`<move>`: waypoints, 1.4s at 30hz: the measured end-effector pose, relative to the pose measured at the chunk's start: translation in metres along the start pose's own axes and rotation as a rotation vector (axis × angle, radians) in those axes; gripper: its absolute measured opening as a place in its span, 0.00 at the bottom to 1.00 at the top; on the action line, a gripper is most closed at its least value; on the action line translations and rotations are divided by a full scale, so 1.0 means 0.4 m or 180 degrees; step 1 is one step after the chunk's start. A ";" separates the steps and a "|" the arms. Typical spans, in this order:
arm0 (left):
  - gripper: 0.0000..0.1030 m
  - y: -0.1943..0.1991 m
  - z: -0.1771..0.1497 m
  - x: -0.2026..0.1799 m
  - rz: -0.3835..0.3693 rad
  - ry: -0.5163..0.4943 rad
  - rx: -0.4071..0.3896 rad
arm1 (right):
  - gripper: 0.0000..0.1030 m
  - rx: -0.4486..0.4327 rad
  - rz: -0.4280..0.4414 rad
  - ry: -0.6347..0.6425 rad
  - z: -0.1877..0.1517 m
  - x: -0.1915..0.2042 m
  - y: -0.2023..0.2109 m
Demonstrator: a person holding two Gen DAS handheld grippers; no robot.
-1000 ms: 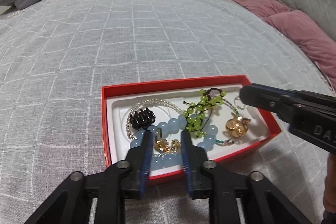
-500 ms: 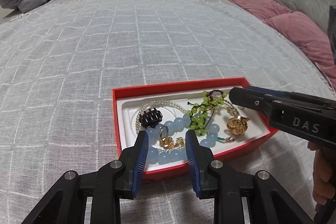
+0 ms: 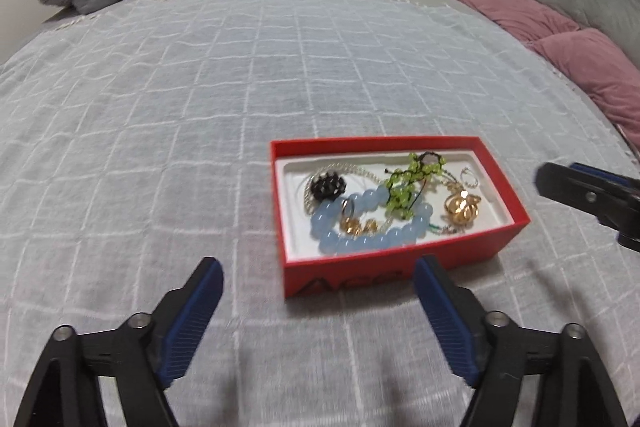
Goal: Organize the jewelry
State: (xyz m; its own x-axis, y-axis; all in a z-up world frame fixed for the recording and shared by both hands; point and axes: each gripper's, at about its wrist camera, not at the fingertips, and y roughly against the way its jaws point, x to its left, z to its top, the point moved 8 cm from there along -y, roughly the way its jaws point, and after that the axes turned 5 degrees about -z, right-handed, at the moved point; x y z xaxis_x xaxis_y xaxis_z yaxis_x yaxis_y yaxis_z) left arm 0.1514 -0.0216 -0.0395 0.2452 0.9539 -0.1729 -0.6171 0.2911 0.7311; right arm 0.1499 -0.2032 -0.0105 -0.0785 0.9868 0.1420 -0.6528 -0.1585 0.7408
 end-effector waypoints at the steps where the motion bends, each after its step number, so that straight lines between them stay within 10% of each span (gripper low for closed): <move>1: 0.84 0.008 -0.007 0.000 0.0028 0.0009 0.0008 | 0.62 0.0002 -0.0020 0.0006 -0.006 -0.001 0.012; 16: 0.99 0.133 -0.071 -0.008 0.0604 -0.0003 -0.0056 | 0.93 -0.0062 -0.0426 0.0134 -0.085 0.008 0.178; 42: 0.99 0.169 -0.079 -0.007 0.0651 0.0059 -0.0207 | 0.93 -0.0037 -0.0696 0.0388 -0.128 0.030 0.201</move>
State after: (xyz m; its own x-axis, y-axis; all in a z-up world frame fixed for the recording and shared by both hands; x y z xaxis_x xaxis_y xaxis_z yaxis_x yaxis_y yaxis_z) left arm 0.0854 -0.0021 -0.0104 0.0966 0.9946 -0.0378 -0.6997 0.0949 0.7081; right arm 0.0581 -0.2024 0.0171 -0.0244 0.9945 -0.1017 -0.6729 0.0589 0.7374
